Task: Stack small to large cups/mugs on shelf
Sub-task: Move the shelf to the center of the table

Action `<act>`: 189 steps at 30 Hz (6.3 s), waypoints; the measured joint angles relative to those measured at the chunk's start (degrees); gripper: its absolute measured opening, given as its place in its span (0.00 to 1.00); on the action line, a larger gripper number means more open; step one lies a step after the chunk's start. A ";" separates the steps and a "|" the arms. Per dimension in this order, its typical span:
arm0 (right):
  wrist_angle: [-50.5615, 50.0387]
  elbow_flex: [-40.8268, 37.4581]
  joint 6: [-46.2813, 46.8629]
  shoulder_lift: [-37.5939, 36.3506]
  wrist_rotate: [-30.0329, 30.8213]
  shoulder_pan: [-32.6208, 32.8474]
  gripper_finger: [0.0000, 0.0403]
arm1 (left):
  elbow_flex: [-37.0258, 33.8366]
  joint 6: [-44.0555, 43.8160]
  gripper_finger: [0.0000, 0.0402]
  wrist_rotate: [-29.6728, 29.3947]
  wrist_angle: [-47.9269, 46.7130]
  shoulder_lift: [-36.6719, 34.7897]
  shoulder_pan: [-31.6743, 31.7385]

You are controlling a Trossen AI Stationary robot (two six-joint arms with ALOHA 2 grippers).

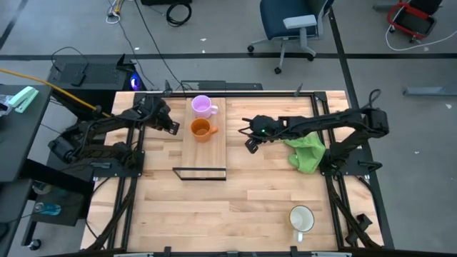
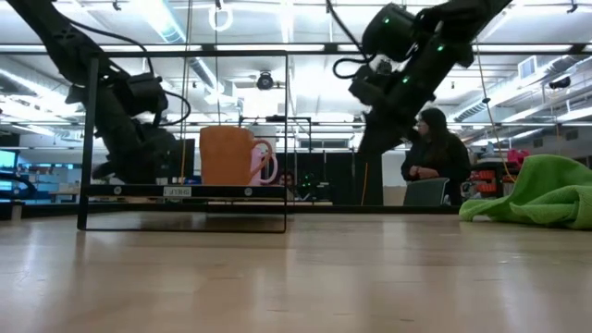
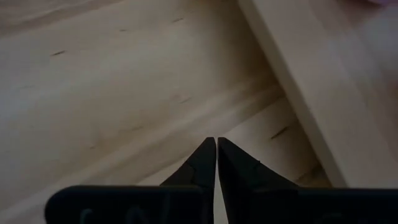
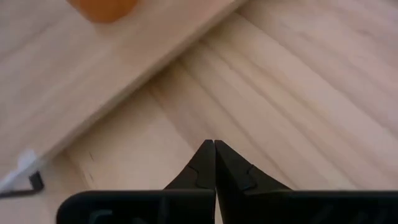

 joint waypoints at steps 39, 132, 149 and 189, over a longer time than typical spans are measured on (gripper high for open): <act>20.38 7.48 -1.54 21.66 -11.80 -5.18 0.02 | 0.01 -5.02 0.06 2.95 7.65 6.38 -6.96; 9.44 7.42 4.99 19.85 5.37 9.85 0.00 | -0.01 -11.67 0.03 3.21 11.40 6.46 -26.80; 6.05 7.43 9.04 19.87 8.91 13.85 0.00 | -0.01 -13.13 0.03 3.59 12.63 6.45 -30.38; -5.44 7.50 12.17 13.29 14.45 15.54 0.00 | 0.12 -14.94 0.05 4.30 15.95 6.36 -34.45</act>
